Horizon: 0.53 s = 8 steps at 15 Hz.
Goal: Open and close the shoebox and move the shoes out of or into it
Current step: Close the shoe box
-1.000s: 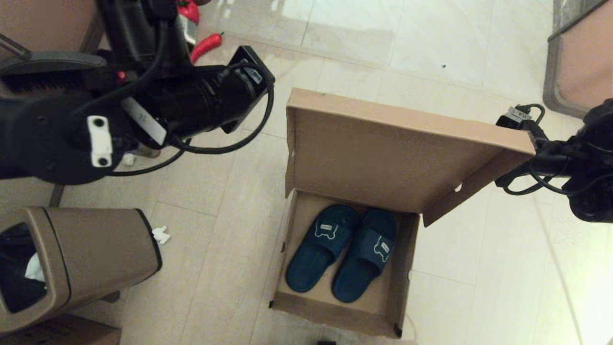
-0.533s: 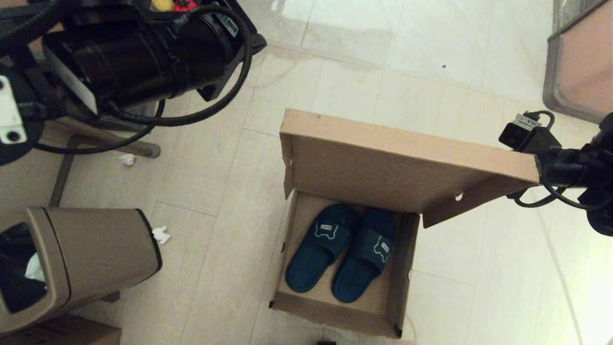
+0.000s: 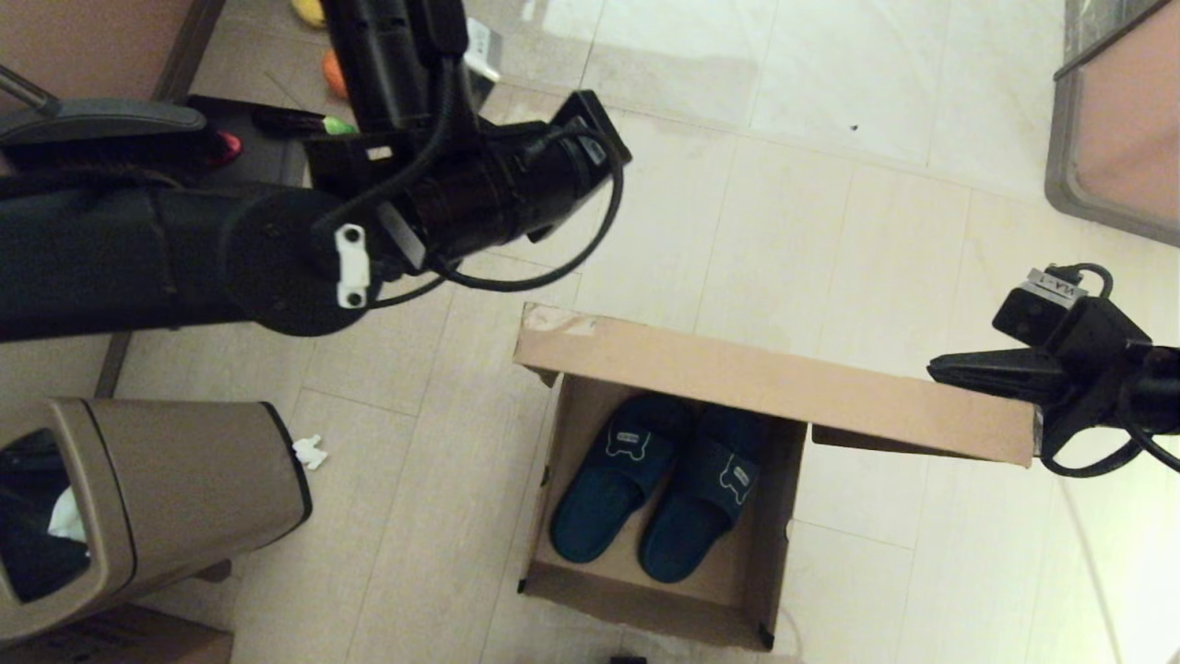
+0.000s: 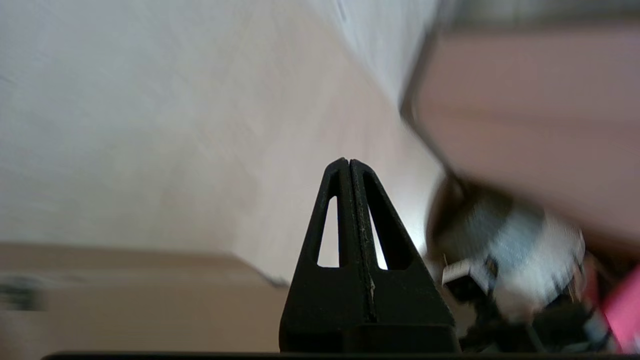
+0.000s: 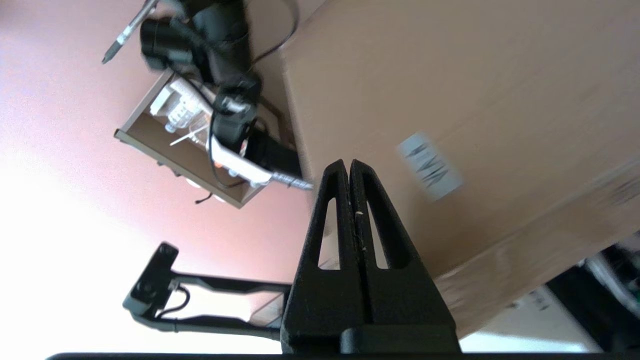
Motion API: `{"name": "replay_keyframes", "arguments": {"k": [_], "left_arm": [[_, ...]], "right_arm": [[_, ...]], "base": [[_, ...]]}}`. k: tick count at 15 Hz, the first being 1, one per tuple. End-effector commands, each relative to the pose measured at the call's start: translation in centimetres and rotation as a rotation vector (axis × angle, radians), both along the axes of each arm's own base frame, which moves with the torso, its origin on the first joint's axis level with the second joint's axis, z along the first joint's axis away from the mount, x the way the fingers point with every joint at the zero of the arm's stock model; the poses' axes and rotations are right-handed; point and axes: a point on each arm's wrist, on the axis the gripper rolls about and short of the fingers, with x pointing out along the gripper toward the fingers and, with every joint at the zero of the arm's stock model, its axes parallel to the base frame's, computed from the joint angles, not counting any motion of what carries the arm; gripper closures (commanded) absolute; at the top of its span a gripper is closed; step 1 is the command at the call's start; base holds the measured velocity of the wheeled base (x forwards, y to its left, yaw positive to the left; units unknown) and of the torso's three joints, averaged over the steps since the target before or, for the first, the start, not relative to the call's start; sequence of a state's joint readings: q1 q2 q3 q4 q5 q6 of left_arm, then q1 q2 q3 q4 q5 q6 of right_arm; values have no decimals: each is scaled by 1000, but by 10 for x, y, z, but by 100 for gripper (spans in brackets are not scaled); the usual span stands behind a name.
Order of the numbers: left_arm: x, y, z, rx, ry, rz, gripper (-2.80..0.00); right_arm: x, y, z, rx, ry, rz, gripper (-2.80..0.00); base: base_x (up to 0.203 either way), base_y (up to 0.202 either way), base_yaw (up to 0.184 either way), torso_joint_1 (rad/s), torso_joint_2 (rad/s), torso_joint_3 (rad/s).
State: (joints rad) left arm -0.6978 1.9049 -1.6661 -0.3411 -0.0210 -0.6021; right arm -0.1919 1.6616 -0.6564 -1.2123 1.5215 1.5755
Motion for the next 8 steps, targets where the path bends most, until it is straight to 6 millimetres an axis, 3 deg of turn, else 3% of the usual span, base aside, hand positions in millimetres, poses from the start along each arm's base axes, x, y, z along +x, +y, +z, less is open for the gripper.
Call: {"name": "replay_keyframes", "arguments": {"k": [1, 4, 8], "left_arm": [[5, -38, -38, 60, 69, -87, 0], [-21, -64, -60, 114, 122, -176, 0], [-73, -67, -108, 238, 234, -276, 0]], "right_arm": [[-18, 4, 4, -3, -8, 9, 0], [-25, 5, 1, -1, 2, 9, 0], [-20, 3, -6, -7, -22, -3, 0]], "base": [[0, 0, 0, 0, 0, 0], [0, 0, 0, 0, 0, 0], [0, 0, 0, 0, 0, 0]]}}
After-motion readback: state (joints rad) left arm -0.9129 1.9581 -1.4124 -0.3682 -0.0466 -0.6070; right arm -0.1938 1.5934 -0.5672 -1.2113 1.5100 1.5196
